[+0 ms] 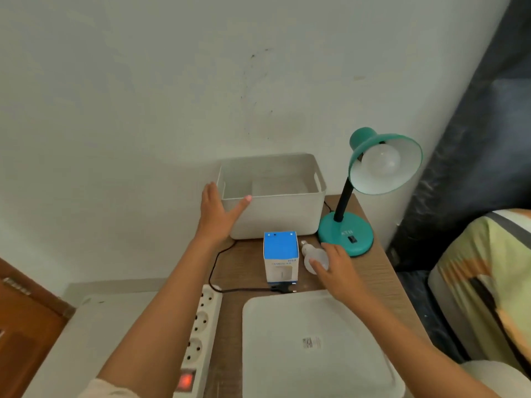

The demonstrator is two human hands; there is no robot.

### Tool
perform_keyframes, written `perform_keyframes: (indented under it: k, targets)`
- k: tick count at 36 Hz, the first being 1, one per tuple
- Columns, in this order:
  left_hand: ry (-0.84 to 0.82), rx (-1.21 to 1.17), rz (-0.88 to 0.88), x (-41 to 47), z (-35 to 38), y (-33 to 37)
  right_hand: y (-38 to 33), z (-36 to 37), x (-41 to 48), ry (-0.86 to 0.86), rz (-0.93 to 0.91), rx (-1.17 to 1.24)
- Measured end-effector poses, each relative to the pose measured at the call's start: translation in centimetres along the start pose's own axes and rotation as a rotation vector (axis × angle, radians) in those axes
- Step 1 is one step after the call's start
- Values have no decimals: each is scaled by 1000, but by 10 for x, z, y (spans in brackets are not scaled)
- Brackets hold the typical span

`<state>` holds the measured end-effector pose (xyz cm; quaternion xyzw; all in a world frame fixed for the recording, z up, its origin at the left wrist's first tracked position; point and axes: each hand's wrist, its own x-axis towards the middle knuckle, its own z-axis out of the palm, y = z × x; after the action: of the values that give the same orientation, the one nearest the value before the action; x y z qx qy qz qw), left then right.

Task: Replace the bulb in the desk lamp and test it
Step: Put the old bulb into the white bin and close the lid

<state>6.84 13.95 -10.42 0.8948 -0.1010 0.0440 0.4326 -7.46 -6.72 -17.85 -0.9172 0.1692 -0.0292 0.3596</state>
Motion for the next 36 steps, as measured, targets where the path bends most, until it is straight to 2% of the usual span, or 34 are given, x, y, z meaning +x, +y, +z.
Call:
perform_keyframes:
  k: [8,12,18,22,25,27,30,33,36]
  targets:
    - [-55,-29,-74,33,16,-8,2,23,27,-4,79,-13]
    - [-22,-55,-72,34,17,-9,1,19,23,76,91,56]
    - [-7,-110,-72,33,17,-12,-26,-16,-3,331,-104,179]
    - [5,-142,-75,33,18,-13,-70,-48,18,396,-262,197]
    - [11,-168,-87,35,18,-15,-99,-65,59,381,-316,167]
    - [10,-184,-92,35,18,-17,-111,-67,92,342,-272,163]
    - [18,-196,-93,36,19,-19,-120,-62,138,210,-165,109]
    - [34,-203,-82,38,21,-21,-116,-49,173,74,-179,-71]
    - [44,-197,-71,39,23,-24,-112,-37,192,-25,-189,-113]
